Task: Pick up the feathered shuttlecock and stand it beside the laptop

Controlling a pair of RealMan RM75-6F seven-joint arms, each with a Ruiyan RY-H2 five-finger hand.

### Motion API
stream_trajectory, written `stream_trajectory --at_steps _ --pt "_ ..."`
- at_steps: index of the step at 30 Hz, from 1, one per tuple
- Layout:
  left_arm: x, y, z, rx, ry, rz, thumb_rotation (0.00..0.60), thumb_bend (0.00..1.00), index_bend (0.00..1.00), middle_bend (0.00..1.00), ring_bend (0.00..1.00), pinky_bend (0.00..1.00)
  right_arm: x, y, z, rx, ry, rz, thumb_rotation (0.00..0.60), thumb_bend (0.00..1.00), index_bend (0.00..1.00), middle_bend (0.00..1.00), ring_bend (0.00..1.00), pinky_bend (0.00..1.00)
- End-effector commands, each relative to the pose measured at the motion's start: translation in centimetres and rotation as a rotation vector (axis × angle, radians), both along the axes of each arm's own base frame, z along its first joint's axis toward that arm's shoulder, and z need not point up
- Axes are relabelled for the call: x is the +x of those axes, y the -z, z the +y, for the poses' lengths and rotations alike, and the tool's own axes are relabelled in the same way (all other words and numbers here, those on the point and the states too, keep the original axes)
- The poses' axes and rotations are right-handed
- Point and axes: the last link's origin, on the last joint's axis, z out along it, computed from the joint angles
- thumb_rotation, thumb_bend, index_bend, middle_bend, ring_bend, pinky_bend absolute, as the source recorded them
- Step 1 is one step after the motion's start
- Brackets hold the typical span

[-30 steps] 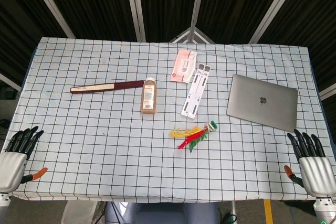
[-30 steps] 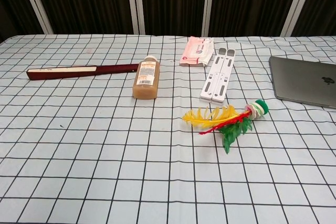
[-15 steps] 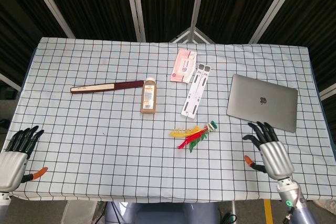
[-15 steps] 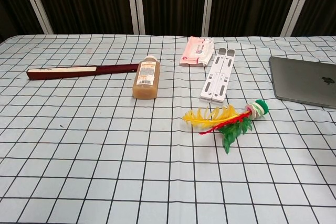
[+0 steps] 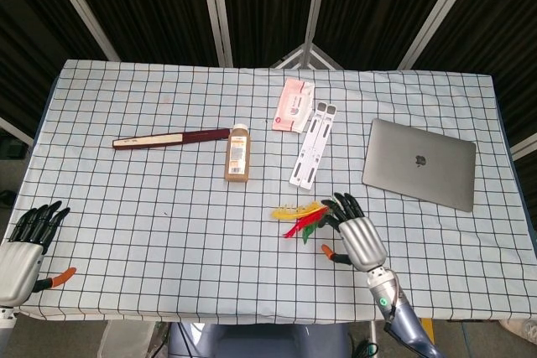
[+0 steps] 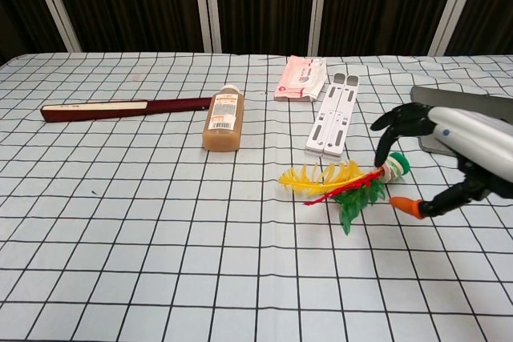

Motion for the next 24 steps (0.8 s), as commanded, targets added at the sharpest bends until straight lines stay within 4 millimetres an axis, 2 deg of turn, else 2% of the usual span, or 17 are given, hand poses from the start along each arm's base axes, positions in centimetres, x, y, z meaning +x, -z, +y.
stream_trajectory --at_steps 1,7,24 --pt "0.0 0.0 0.0 -0.001 -0.001 -0.001 0.6 0.0 0.0 0.0 0.0 0.0 1.0 1.8 -1.1 0.002 0.009 -0.014 0.6 0.35 0.45 0.2 0.0 0.0" --pt "-0.1 0.0 0.1 -0.004 -0.005 -0.007 0.6 0.0 0.0 0.0 0.0 0.0 2.0 2.9 -1.2 0.001 0.02 -0.058 0.6 0.36 0.49 0.22 0.0 0.0" --pt "0.0 -0.1 0.1 -0.014 -0.01 -0.017 0.6 0.0 0.0 0.0 0.0 0.0 3.0 5.7 -1.5 0.017 0.046 -0.076 0.6 0.38 0.53 0.24 0.0 0.0"
